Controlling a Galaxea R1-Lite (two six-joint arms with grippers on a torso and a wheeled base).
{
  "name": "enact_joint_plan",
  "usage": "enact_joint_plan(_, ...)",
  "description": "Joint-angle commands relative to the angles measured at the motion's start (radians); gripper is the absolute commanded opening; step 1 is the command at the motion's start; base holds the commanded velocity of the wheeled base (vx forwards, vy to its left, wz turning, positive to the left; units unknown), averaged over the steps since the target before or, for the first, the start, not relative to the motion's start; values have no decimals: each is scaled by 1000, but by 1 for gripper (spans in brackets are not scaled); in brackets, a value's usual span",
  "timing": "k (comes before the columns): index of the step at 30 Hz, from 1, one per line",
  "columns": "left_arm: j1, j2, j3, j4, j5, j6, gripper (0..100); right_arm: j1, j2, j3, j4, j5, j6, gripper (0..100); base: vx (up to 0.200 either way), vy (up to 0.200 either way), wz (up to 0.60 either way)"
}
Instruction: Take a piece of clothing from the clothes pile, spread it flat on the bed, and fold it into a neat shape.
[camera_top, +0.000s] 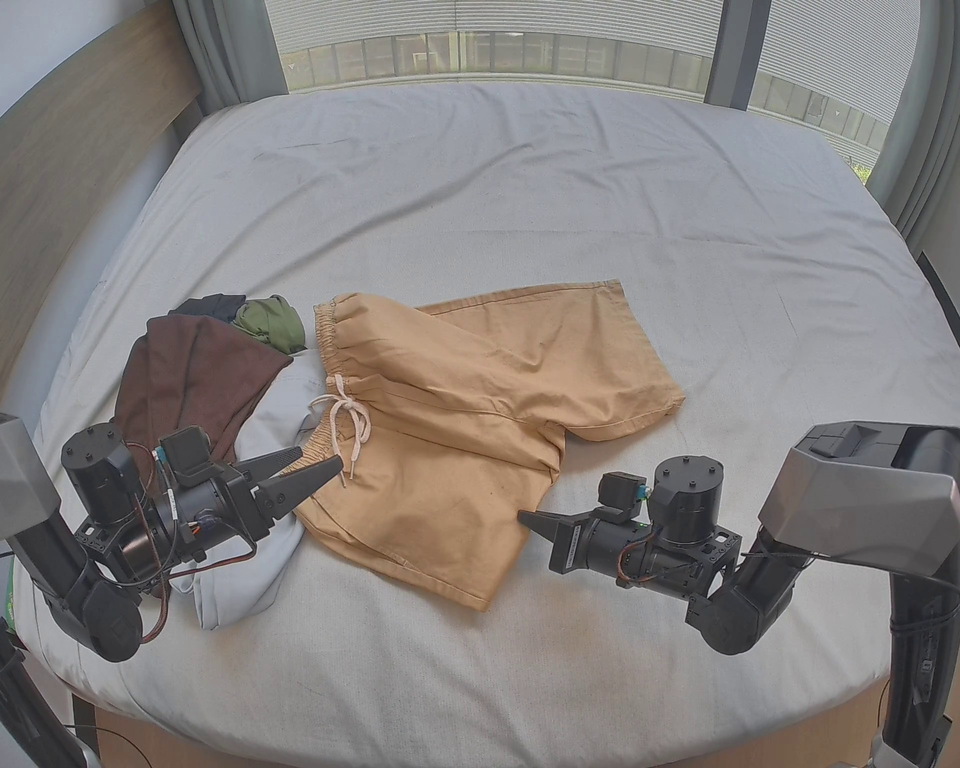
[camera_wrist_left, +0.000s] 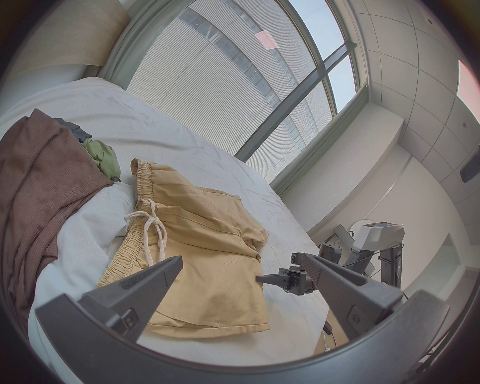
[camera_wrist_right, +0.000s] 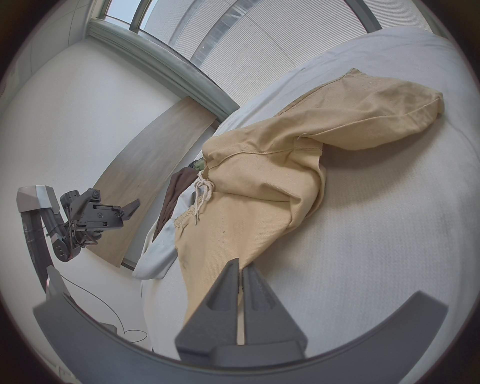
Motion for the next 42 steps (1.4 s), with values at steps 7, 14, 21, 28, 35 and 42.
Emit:
enact_joint_plan(7, 0, 3, 1, 0, 1, -2, 100, 0, -161, 128, 12, 0, 3, 0, 0, 0, 0)
enact_joint_plan(14, -1, -2, 3, -1, -1, -4, 100, 2, -176, 125, 45, 0, 2, 0, 0, 0, 0)
enact_joint_plan(21, -1, -2, 6, -1, -1, -2, 100, 3, -112, 43, 38, 3, 0, 0, 0, 0, 0)
enact_joint_plan(28, -1, -2, 6, -1, -1, -2, 100, 8, -30, -150, 83, 8, 3, 0, 0, 0, 0)
enact_joint_plan(35, -1, 6, 6, -1, -1, -1, 100, 9, 37, -285, 91, 5, 58, 0, 0, 0, 0)
enact_joint_plan(42, -1, 6, -2, -1, 1, -2, 100, 8, 85, -419, 141, 1, 69, 0, 0, 0, 0)
